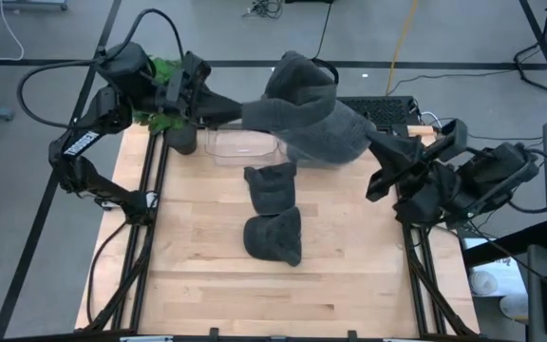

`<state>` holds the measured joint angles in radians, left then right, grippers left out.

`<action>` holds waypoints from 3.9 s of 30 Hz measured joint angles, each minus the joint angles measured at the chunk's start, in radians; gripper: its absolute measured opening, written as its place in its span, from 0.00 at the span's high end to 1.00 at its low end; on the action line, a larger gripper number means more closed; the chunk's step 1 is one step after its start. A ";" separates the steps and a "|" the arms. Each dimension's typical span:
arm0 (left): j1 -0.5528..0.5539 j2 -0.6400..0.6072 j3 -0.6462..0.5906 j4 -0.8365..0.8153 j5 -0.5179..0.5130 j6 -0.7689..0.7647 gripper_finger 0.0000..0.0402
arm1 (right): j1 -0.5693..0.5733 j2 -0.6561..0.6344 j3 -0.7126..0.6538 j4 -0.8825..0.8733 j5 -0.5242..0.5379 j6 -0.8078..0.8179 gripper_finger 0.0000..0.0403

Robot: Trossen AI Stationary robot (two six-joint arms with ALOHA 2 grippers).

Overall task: Pick & Place hat
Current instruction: Put the bottom right black cap into the left transparent bin

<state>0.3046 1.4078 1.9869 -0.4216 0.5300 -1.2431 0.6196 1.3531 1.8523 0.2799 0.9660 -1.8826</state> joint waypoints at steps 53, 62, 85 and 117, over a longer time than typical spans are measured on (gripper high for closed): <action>-0.163 0.064 0.000 0.314 0.028 -0.154 0.87 | -0.160 0.018 -0.033 -0.070 -0.282 0.105 1.00; -0.150 0.064 0.000 0.214 0.077 -0.022 0.95 | -0.101 0.018 -0.033 -0.060 -0.276 0.088 0.97; 0.297 0.056 0.000 0.087 0.419 0.066 0.95 | 0.147 0.017 -0.033 -0.075 0.374 0.755 0.89; 0.425 0.234 0.000 -0.638 -0.048 0.645 0.95 | -0.169 0.013 -0.243 -0.179 0.469 0.930 0.89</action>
<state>0.7300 1.6421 1.9869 -1.0594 0.4819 -0.5981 0.4507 1.3659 1.6088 0.1011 1.4345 -0.9522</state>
